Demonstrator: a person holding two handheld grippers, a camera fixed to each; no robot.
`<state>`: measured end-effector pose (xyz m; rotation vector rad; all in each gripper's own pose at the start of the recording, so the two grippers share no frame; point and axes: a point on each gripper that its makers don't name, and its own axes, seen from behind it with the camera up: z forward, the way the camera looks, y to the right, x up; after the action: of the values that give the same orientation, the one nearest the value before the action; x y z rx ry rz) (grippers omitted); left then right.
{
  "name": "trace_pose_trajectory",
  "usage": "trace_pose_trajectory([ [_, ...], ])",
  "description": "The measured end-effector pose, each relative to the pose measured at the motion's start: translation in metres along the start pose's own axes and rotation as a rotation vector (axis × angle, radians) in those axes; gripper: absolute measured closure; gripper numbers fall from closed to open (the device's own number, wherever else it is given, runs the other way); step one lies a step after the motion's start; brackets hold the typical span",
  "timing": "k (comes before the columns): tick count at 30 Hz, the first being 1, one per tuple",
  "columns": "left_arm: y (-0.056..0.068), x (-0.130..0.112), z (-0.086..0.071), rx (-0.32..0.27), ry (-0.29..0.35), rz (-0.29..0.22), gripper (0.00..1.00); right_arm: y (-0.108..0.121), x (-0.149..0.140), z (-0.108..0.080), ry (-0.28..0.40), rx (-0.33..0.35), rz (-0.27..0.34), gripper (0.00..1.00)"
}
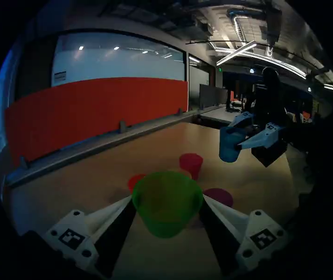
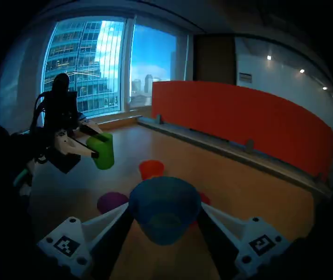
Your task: Pour water
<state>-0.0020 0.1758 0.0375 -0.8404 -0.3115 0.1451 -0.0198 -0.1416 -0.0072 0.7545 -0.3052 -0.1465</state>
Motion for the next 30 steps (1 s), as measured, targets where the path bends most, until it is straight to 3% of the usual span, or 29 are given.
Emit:
trace_pose_trajectory([
  [20,0.007,0.054,-0.016,0.018,0.17,-0.021,0.12,-0.006,0.06,-0.007,0.167,-0.022,-0.001,0.1],
  [30,0.011,0.066,-0.019,0.011,0.217,-0.029,0.12,-0.005,0.076,-0.01,0.213,-0.029,-0.005,0.1],
])
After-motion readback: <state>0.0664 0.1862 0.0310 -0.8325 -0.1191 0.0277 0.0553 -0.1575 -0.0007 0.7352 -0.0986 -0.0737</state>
